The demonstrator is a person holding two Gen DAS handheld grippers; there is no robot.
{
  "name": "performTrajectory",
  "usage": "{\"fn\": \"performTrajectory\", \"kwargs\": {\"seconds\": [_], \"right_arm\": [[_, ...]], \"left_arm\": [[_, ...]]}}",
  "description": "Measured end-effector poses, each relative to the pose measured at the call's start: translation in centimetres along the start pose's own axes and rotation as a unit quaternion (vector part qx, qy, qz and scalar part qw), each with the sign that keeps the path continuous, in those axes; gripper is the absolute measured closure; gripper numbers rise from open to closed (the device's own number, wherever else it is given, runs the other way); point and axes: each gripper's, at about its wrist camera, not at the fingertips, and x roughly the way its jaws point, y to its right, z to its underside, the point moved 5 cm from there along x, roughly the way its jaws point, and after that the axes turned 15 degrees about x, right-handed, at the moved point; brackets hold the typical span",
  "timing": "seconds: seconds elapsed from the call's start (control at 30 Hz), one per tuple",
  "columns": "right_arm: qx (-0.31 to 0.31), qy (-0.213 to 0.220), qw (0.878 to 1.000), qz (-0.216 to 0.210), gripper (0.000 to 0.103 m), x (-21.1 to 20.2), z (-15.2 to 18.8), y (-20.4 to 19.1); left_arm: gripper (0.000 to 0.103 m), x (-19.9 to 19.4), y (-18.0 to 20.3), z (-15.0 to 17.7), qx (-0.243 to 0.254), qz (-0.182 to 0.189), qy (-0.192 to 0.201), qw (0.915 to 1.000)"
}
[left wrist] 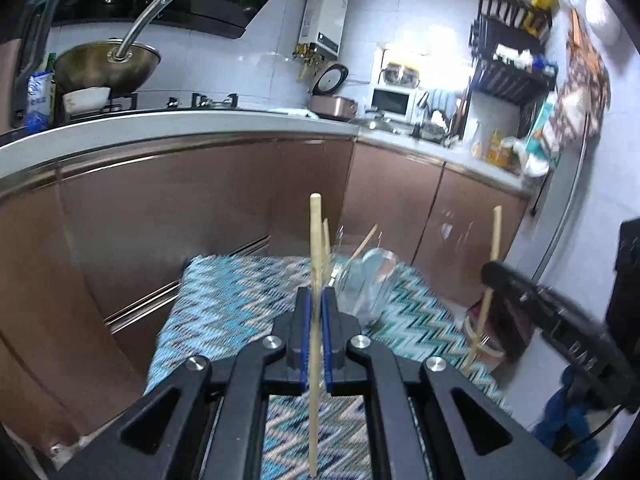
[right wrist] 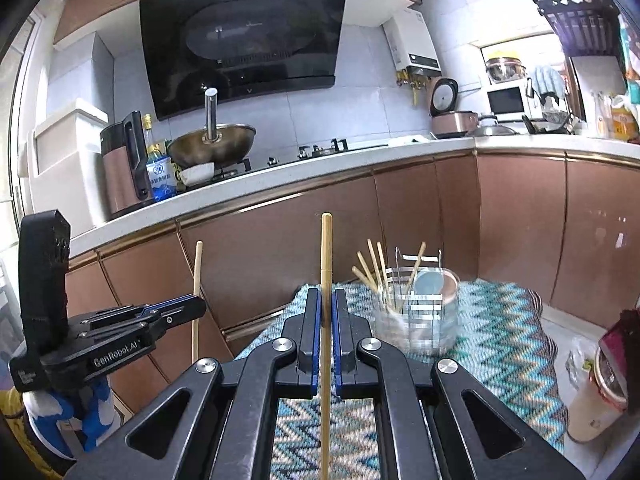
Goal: Organize utensils
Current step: 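Lift both chopsticks and carry them over the wire basket with both tools, then lower the chopsticks into the basket and open both tools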
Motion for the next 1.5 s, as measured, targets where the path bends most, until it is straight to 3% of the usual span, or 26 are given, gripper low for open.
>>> {"fn": "performTrajectory", "kwargs": {"seconds": [0.27, 0.5, 0.87, 1.33, 1.37, 1.43, 1.5], "right_arm": [[-0.006, 0.053, 0.998, -0.033, 0.098, 5.3, -6.5, 1.1], [-0.013, 0.091, 0.995, -0.04, 0.098, 11.4, -10.1, 3.2], [-0.012, 0.087, 0.996, -0.005, 0.097, 19.3, -8.7, 8.8], [-0.024, 0.058, 0.998, 0.014, 0.097, 20.7, -6.0, 9.6], [-0.022, 0.056, 0.998, 0.016, 0.097, 20.6, -5.8, 9.7], [-0.017, 0.056, 0.998, 0.02, 0.094, 20.1, -5.7, 9.8], [-0.009, 0.058, 0.998, 0.022, 0.077, 19.5, -5.7, 9.8]], "left_arm": [[0.098, 4.7, -1.2, -8.4, -0.043, 0.031, 0.085, 0.995], [0.098, 12.1, -2.1, -12.9, -0.077, 0.016, 0.141, 0.9869], [0.098, 23.0, -2.1, -9.6, -0.094, -0.008, 0.107, 0.9897], [0.096, 26.3, -2.0, -6.3, -0.098, -0.019, 0.089, 0.991], [0.094, 26.4, -2.0, -6.1, -0.097, -0.017, 0.086, 0.9913], [0.072, 26.0, -2.2, -6.0, -0.104, -0.014, 0.087, 0.9907], [0.065, 25.2, -2.5, -6.1, -0.113, -0.017, 0.091, 0.9892]]}}
